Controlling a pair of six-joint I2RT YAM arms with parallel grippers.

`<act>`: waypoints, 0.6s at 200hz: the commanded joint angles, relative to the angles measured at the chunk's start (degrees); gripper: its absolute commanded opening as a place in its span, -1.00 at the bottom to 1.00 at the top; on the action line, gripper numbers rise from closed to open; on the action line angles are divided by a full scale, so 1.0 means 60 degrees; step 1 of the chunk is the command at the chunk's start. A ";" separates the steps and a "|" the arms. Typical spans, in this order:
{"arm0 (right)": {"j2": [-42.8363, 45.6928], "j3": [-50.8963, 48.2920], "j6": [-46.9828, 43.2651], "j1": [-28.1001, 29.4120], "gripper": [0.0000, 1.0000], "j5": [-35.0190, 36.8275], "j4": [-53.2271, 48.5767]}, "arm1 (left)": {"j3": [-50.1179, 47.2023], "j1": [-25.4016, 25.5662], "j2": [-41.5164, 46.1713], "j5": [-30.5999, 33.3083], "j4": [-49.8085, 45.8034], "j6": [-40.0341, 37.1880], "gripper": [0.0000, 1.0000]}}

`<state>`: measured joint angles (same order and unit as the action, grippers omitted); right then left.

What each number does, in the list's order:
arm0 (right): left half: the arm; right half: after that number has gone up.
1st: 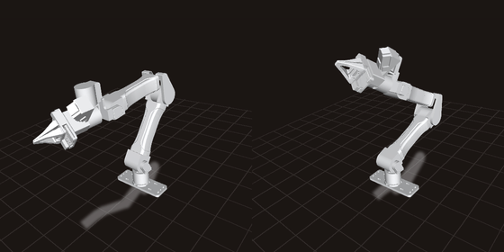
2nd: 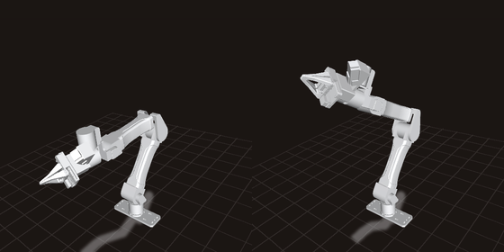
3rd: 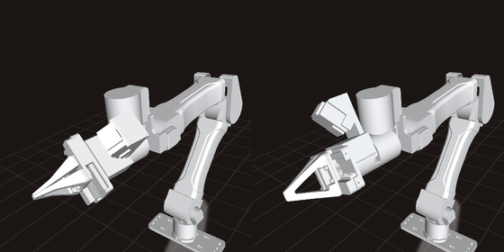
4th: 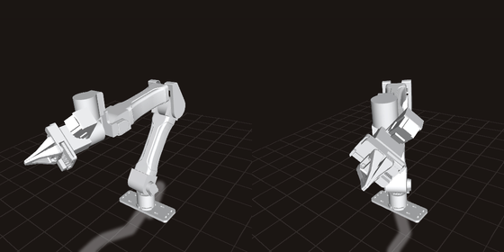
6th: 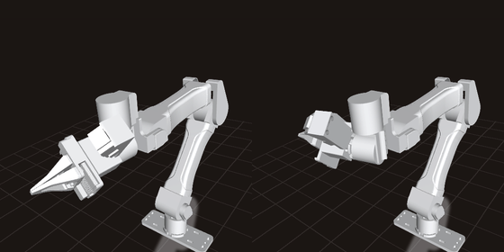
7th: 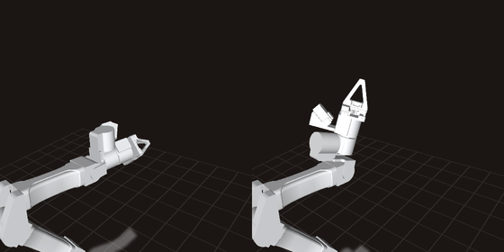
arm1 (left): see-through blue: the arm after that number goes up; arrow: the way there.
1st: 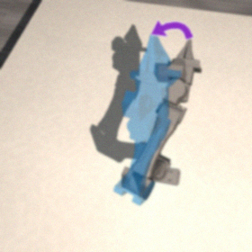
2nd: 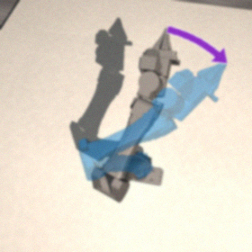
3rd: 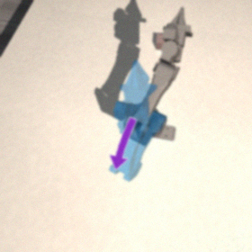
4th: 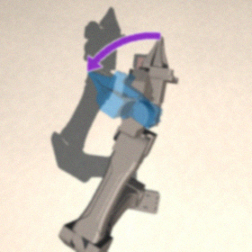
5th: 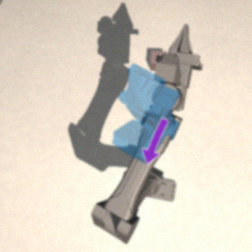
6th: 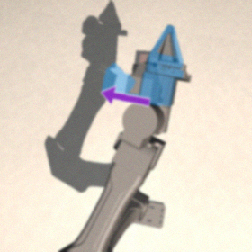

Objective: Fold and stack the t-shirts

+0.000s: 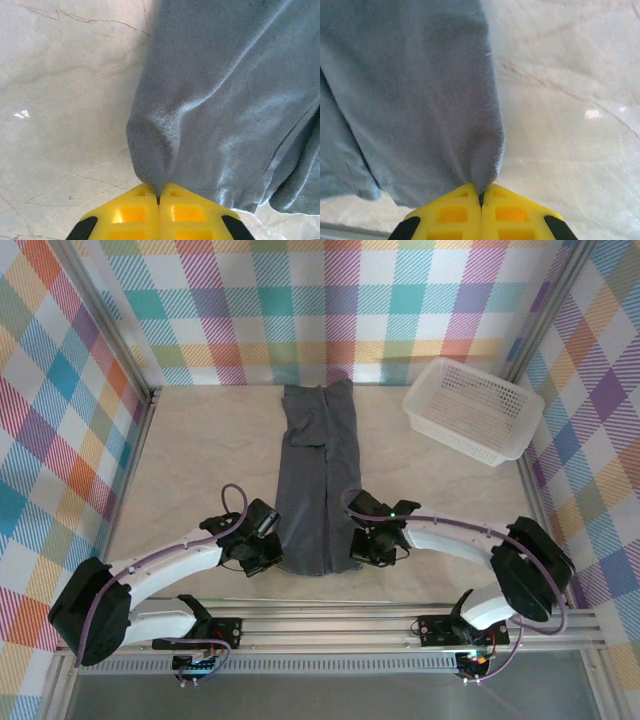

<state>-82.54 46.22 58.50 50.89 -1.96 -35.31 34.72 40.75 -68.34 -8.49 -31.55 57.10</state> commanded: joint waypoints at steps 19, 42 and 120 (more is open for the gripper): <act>0.0616 -0.0894 0.0721 0.0922 -1.00 -0.0277 -0.0595 | -0.0557 0.0107 0.0643 -0.0696 -0.0741 -0.0479 -1.00; 0.0902 -0.1078 0.0999 0.1068 -1.00 -0.0352 -0.0284 | -0.0833 0.0122 0.1127 -0.1089 -0.0379 -0.0381 -1.00; 0.0954 0.0617 0.0615 0.0473 -1.00 0.0044 -0.1042 | 0.0633 0.0045 0.2024 -0.0214 -0.0593 0.0333 -1.00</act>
<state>-77.80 46.28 62.81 56.23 -2.39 -38.68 32.56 40.75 -57.80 -13.91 -32.56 57.52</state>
